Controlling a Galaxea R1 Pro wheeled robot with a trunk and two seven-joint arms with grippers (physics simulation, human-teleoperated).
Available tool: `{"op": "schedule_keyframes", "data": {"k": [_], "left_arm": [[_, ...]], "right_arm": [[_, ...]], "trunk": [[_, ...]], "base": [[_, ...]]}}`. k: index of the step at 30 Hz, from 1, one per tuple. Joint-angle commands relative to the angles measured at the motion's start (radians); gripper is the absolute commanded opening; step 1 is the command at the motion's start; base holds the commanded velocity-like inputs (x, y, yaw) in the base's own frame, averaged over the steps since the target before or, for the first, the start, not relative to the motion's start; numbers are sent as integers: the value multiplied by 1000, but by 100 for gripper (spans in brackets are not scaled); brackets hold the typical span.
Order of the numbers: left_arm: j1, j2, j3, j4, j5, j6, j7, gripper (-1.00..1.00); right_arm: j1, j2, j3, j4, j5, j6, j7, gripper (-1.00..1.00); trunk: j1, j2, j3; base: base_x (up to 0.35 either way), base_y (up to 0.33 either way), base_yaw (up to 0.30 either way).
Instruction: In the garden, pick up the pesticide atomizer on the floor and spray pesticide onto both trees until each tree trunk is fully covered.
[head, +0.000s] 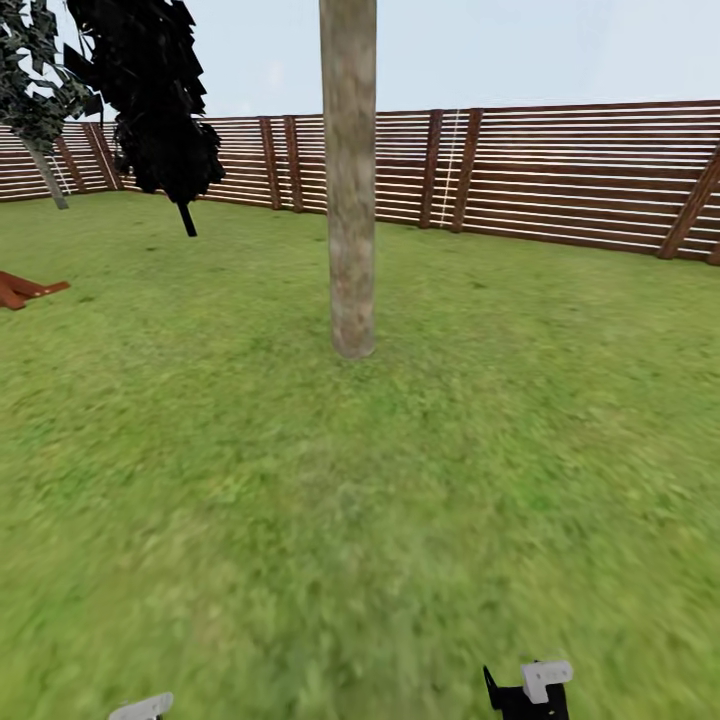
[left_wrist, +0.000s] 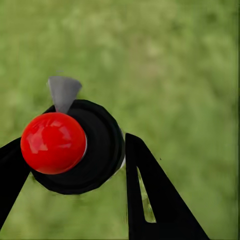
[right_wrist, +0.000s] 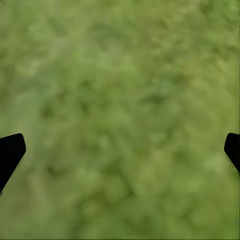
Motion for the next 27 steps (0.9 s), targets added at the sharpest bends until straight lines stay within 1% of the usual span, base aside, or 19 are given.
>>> {"op": "schedule_keyframes", "data": {"k": [1,27], "left_arm": [[0,0,-8,0,7,-3,2,-100],[0,0,-8,0,6,-3,2,-100]], "right_arm": [[0,0,8,0,-9,-3,0,100],[0,0,10,2,-7,-4,0,100]], "trunk": [[0,0,-1],[0,0,-1]], "base": [[339,0,0],[339,0,0]]}}
